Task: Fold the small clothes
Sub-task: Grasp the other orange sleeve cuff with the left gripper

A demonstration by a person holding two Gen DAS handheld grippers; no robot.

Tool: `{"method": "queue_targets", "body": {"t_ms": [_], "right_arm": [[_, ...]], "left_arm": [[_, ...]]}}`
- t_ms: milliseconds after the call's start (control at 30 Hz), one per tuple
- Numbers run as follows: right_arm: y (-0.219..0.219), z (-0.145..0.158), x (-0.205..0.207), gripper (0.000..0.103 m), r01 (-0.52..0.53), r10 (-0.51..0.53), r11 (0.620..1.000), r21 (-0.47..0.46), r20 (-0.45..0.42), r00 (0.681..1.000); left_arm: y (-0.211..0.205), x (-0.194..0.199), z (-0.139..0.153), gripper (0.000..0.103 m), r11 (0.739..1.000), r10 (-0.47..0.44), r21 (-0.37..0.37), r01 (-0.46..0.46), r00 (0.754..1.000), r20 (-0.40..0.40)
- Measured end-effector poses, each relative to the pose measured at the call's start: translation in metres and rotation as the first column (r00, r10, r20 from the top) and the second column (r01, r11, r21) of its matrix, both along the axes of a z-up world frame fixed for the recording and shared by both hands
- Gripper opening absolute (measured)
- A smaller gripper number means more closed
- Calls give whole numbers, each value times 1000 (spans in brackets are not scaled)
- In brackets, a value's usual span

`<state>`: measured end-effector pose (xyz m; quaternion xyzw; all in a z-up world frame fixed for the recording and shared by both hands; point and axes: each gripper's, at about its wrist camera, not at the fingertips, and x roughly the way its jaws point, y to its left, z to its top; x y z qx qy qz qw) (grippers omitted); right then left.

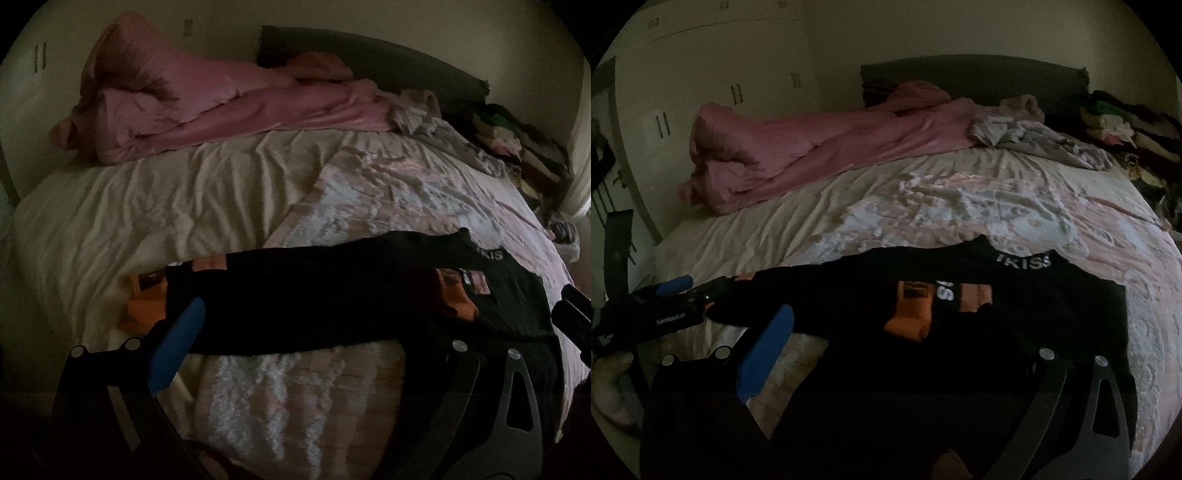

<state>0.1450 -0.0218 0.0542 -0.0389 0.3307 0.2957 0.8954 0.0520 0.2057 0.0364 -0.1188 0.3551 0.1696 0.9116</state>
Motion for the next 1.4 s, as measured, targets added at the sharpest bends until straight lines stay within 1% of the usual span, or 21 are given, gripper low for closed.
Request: {"method": "queue_targets", "body": {"t_ms": [233, 467, 667, 767, 1000, 1267, 1333, 1400], "right_arm": [[27, -5, 2, 98, -38, 38, 999, -37, 9, 999], [49, -14, 0, 98, -72, 73, 996, -59, 3, 997], [66, -19, -1, 98, -102, 103, 992, -75, 7, 995], [72, -22, -2, 98, -108, 109, 991, -83, 11, 994], [81, -36, -2, 98, -124, 123, 988, -93, -17, 992], [84, -48, -2, 98, -130, 127, 986, -105, -41, 991], [83, -51, -1, 98, -128, 124, 986, -103, -48, 991], [81, -53, 0, 98, -124, 119, 987, -103, -54, 991]], "left_arm": [[24, -5, -6, 93, 998, 56, -22, -56, 998, -3], [43, -9, -13, 93, 994, 112, -9, -112, 994, -13], [66, -14, -21, 93, 985, 174, -3, -175, 984, -30], [80, -17, -27, 93, 979, 203, -22, -204, 978, -40], [101, -22, -38, 93, 968, 246, -39, -249, 967, -61], [130, -30, -56, 93, 941, 318, -98, -325, 945, -74], [136, -32, -61, 93, 935, 320, -142, -325, 946, -60], [140, -31, -68, 93, 928, 319, -183, -325, 946, -64]]}}
